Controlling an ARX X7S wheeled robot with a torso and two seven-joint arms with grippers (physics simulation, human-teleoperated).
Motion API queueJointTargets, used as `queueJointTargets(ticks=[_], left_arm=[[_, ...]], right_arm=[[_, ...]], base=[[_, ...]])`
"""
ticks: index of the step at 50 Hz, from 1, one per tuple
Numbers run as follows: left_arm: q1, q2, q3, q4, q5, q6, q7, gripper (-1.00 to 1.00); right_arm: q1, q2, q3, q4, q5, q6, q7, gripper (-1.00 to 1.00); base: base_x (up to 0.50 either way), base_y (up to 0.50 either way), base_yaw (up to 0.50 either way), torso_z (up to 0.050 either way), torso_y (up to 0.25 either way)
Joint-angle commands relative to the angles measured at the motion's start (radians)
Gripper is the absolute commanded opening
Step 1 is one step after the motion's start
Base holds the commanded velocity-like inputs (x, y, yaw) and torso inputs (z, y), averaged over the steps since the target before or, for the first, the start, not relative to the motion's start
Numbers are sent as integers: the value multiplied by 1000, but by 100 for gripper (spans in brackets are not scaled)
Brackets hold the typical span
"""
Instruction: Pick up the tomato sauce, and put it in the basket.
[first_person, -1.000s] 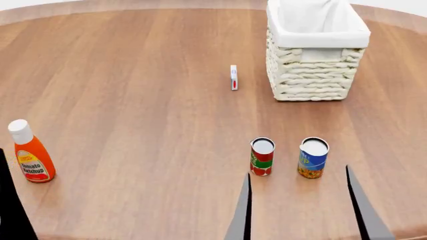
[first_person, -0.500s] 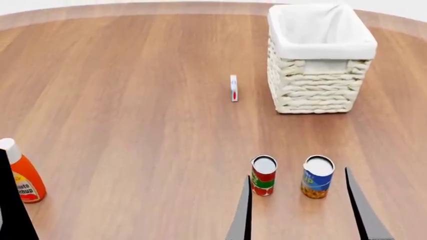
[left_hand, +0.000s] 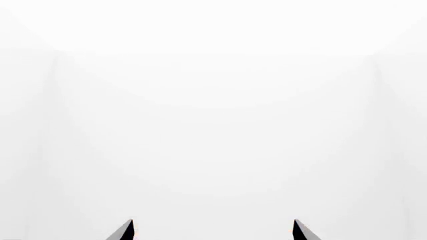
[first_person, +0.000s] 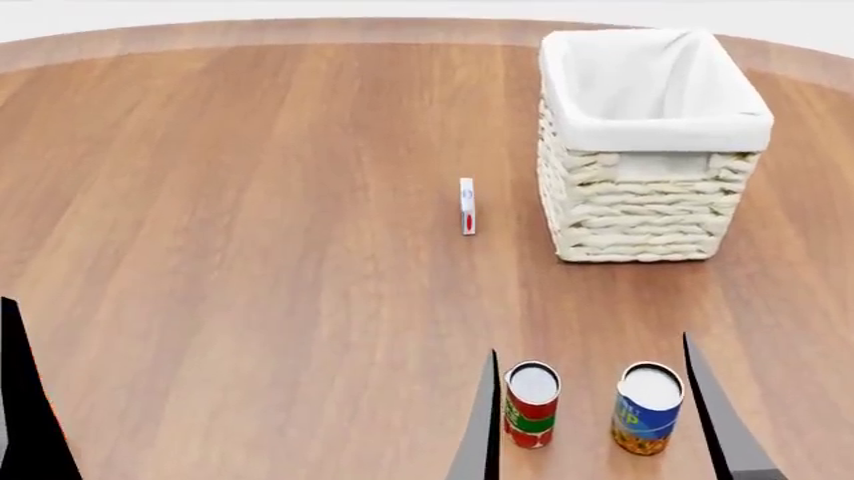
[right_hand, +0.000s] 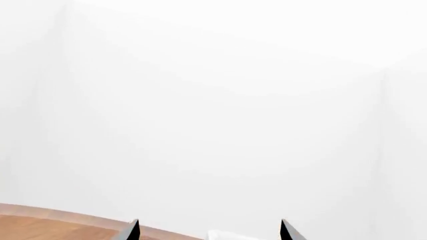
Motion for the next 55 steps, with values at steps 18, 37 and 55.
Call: queueJointTargets(ticks=[18,37,55], left_arm=[[4,-20,19,-4,-3,6,-20,100],[8,-30,31,-16,3,23,-33,100],[5,-46,45,-25,7,24,-48,100]], right_arm=[[-5,17,-3,-2,19,-3,24,100],[-4,31,-8,7,32,-7,43,100],[-1,41,-16,28,47,-19,58,100]], base=[[220,0,0,0,0],[220,0,0,0,0],[221,0,0,0,1]])
